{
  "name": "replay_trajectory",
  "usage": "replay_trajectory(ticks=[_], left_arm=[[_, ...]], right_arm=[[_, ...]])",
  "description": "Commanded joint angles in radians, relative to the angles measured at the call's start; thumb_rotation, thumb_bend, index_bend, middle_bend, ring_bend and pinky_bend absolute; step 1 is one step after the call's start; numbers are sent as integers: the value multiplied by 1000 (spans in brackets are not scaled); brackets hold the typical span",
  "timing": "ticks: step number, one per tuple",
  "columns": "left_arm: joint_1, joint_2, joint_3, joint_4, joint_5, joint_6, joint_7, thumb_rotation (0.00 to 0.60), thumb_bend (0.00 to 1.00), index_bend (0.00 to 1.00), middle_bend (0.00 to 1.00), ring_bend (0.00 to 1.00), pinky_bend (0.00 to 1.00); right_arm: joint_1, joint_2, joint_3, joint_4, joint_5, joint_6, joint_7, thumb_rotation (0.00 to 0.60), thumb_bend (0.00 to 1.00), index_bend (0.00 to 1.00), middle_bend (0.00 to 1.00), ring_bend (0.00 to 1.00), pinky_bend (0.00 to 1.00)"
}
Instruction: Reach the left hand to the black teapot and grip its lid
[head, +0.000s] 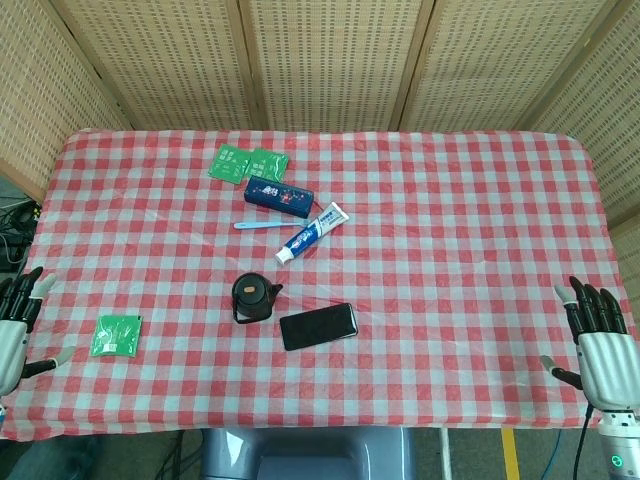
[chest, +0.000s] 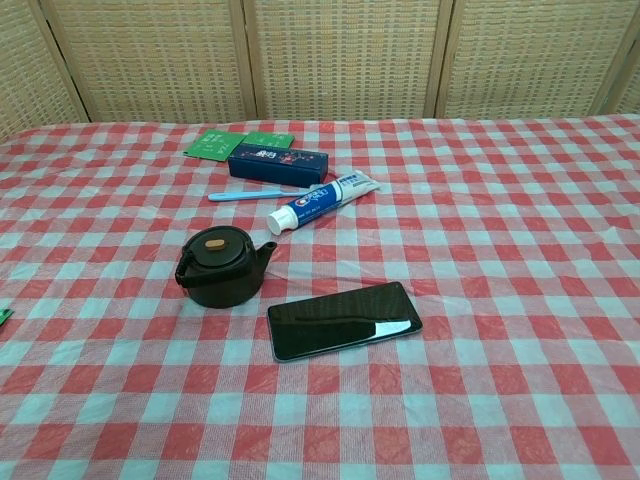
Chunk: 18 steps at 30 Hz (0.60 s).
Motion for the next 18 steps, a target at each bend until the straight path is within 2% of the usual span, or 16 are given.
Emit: replay_trajectory(ticks=[1, 10, 13, 15, 18], left_arm=[[-3, -3, -3, -1, -2, -3, 5, 600, 0, 0, 0, 0, 0], [-54, -40, -14, 0, 0, -73, 36, 600, 0, 3, 0, 0, 0], [-112, -53, -38, -39, 1, -136, 59, 600, 0, 86, 0, 0, 0], [-159, -62, -58, -77, -9, -192, 99, 600, 7, 180, 0, 0, 0], [-238, -74, -96, -149, -62, -302, 182, 600, 99, 316, 0, 0, 0]], right_arm=[[0, 2, 1, 1, 6, -5, 3, 600, 0, 14, 0, 0, 0], [-12, 15, 3, 5, 19, 4, 30, 600, 0, 15, 0, 0, 0], [-17, 21, 7, 5, 22, 13, 42, 600, 0, 14, 0, 0, 0], [-18, 24, 9, 3, 24, 14, 48, 600, 0, 14, 0, 0, 0], [-17, 25, 10, 3, 28, 10, 51, 600, 0, 15, 0, 0, 0]])
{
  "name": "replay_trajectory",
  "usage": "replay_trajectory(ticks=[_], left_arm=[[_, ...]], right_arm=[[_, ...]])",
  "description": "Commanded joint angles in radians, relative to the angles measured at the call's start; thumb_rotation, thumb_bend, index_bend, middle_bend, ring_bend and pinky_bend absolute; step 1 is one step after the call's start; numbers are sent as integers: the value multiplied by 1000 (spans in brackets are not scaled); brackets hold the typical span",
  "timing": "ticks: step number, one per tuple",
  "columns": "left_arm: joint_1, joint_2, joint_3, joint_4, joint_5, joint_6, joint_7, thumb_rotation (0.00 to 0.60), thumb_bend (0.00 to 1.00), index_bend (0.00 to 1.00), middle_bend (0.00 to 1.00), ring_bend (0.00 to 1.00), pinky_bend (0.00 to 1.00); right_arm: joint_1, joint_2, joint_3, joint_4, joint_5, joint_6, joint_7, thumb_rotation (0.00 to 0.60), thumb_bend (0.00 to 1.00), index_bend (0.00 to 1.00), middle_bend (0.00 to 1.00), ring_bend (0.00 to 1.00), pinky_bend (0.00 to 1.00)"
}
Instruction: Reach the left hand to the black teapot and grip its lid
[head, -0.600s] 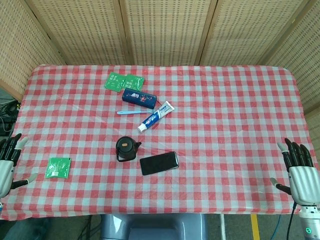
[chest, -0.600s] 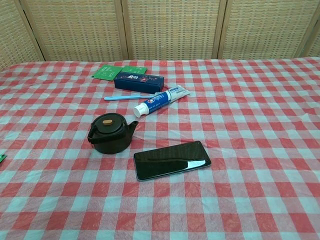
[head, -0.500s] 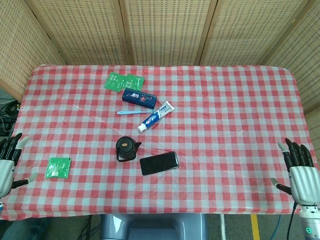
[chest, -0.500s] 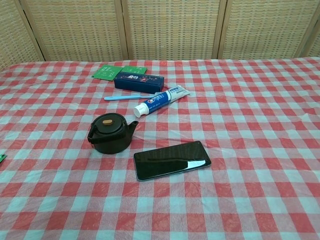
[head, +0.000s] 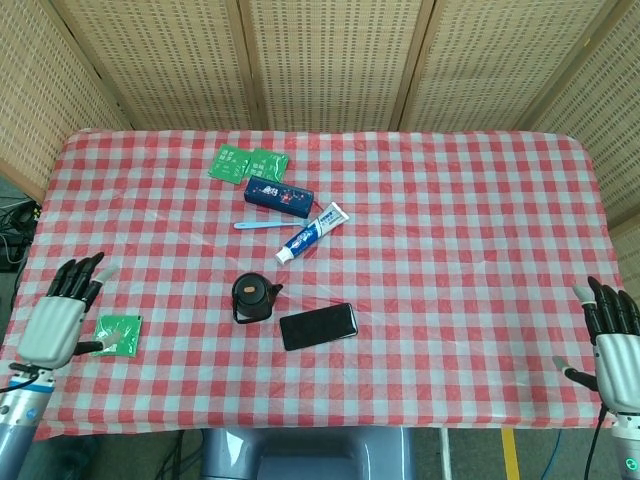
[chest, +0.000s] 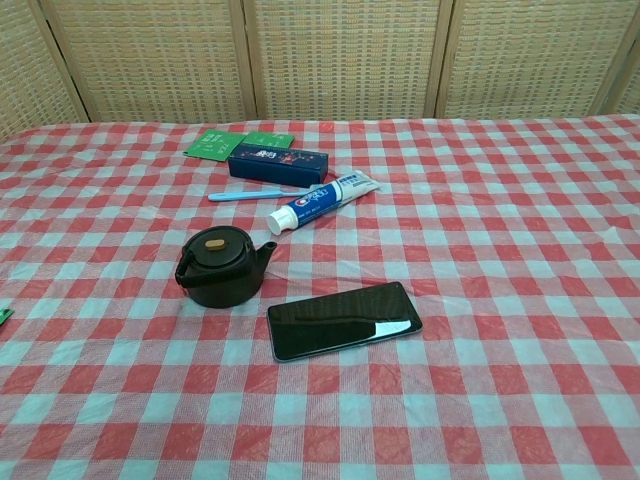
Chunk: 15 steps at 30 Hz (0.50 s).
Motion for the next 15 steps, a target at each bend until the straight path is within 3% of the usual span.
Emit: replay_trajectory(ticks=[1, 4, 8, 15], left_arm=[[-122, -31, -65, -102, -82, -153, 129, 600, 130, 346, 0, 0, 0], [-213, -87, -119, -132, -196, -249, 263, 600, 194, 409, 0, 0, 0], [-288, -155, -149, -135, -328, -303, 406, 600, 243, 431, 0, 0, 0], [-412, -290, -183, -98, -586, -301, 609, 600, 300, 436, 0, 0, 0]], right_arm=[[2, -1, 2, 2, 4, -6, -2, 600, 0, 15, 0, 0, 0], [7, -4, 3, 7, 10, -16, -9, 600, 0, 15, 0, 0, 0], [8, -5, 6, 9, 18, -22, -8, 600, 0, 14, 0, 0, 0], [11, 0, 12, 13, 31, -34, 8, 600, 0, 15, 0, 0, 0]])
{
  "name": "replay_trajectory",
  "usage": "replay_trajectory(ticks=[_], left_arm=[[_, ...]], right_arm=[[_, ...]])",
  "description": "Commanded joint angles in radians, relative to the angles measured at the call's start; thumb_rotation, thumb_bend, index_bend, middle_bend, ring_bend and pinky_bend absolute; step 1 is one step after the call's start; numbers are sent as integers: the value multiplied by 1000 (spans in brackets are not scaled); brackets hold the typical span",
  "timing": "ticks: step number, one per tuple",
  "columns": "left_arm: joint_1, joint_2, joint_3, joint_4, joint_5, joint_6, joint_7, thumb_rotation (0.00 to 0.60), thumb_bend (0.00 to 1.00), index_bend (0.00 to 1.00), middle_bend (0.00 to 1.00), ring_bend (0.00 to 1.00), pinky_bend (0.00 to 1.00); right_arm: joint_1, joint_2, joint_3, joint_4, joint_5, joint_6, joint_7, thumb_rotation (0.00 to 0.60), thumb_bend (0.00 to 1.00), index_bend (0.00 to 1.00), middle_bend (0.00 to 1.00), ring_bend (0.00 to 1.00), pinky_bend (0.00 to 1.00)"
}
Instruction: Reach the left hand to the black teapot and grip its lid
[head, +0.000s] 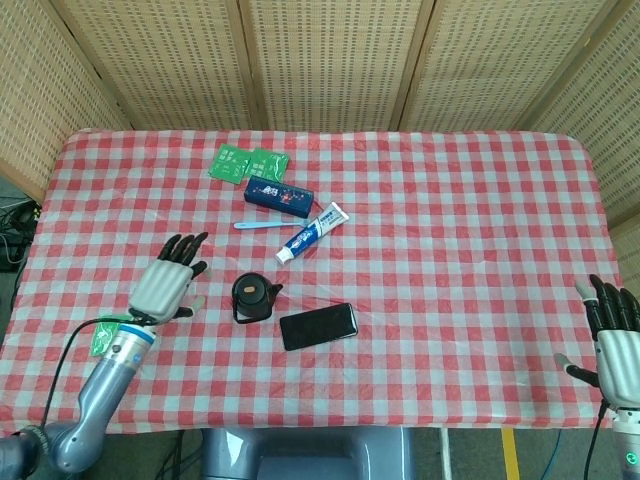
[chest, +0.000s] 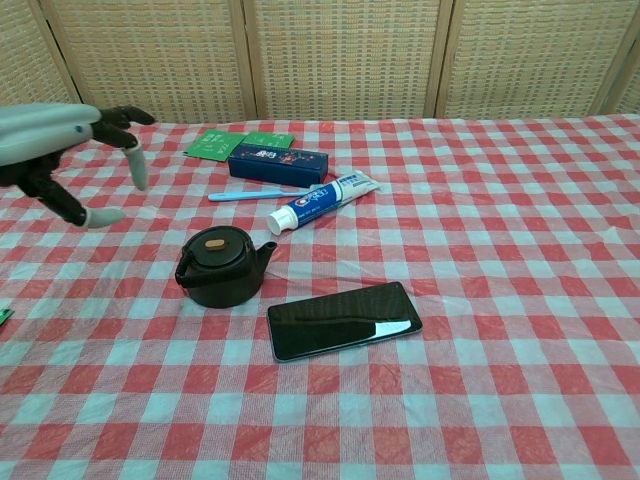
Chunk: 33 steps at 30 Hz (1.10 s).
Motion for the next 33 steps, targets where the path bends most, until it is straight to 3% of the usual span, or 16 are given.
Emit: replay_trajectory(ticks=[1, 8, 33], left_arm=[[-102, -109, -30, 33, -159, -25, 122, 600, 298, 438, 0, 0, 0], [-158, -189, -13, 115, -250, -19, 137, 600, 301, 451, 0, 0, 0], [-225, -248, 22, 207, -311, -6, 90, 600, 337, 473, 0, 0, 0]], right_arm=[[1, 1, 2, 2, 4, -3, 5, 600, 0, 15, 0, 0, 0], [5, 3, 2, 4, 5, -12, 18, 600, 0, 15, 0, 0, 0], [6, 12, 4, 4, 16, -25, 39, 600, 0, 15, 0, 0, 0]])
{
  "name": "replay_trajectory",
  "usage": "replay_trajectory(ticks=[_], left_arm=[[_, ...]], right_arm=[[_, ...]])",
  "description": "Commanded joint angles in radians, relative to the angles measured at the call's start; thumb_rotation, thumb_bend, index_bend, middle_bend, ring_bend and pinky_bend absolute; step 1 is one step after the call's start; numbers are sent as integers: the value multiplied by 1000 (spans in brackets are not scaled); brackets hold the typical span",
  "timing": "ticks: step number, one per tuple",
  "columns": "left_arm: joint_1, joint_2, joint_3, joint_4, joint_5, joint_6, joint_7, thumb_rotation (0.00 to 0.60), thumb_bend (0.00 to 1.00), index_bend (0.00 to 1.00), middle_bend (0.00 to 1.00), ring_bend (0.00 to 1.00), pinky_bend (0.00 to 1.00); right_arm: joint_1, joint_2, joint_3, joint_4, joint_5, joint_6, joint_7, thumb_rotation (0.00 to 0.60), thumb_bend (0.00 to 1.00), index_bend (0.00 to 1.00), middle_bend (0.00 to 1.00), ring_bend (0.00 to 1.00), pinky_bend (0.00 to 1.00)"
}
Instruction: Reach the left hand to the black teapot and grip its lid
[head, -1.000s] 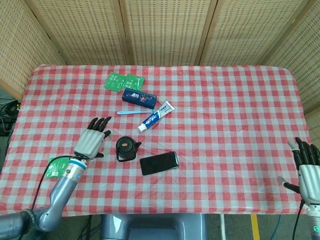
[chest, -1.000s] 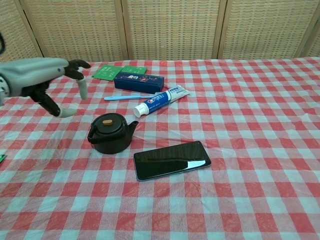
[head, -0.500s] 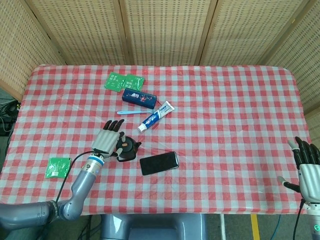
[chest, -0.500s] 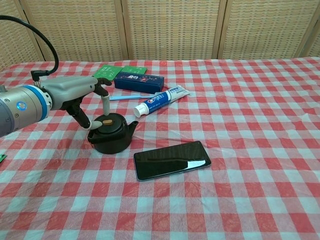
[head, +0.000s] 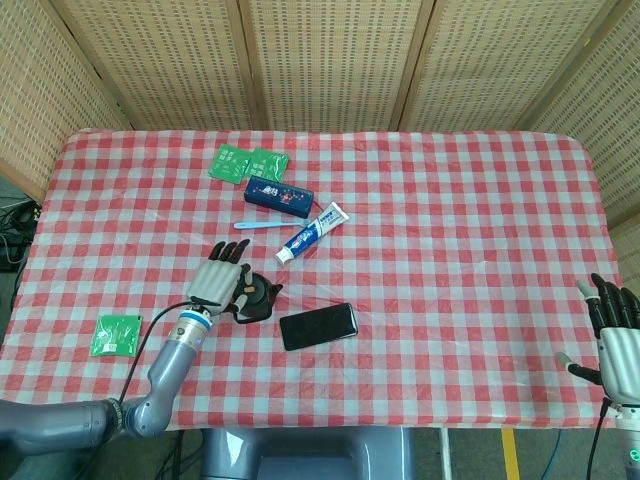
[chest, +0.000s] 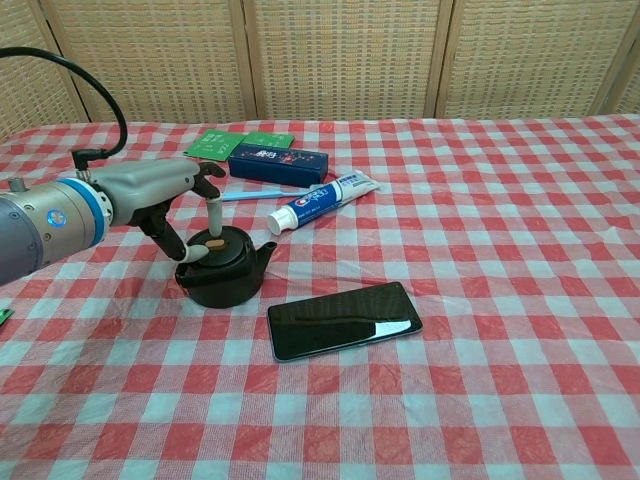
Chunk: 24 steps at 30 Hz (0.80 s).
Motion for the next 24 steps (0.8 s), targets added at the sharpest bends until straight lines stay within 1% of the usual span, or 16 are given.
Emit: replay_trajectory(ticks=[1, 6, 10, 12, 23, 24], left_arm=[[-7, -10, 7, 15, -10, -2, 0, 600, 337, 474, 0, 0, 0], [-17, -19, 12, 27, -27, -2, -1, 600, 340, 548, 0, 0, 0], [-24, -20, 15, 25, -35, 5, -3, 600, 393, 601, 0, 0, 0], [-24, -17, 14, 22, -30, 10, -10, 600, 402, 636, 0, 0, 0], [-7, 51, -13, -63, 43, 53, -92, 600, 404, 646, 0, 0, 0], [-3, 67, -22, -80, 49, 62, -104, 600, 403, 646, 0, 0, 0]], right_arm=[[0, 1, 1, 0, 1, 0, 1, 600, 0, 15, 0, 0, 0], [-1, 3, 2, 0, 5, -1, 11, 600, 0, 15, 0, 0, 0], [-1, 5, 2, 0, 3, 0, 16, 600, 0, 15, 0, 0, 0], [-1, 5, 2, 0, 2, 0, 16, 600, 0, 15, 0, 0, 0], [-1, 7, 1, -1, -1, -1, 23, 600, 0, 15, 0, 0, 0], [-1, 7, 0, -2, -2, -1, 22, 600, 0, 15, 0, 0, 0]])
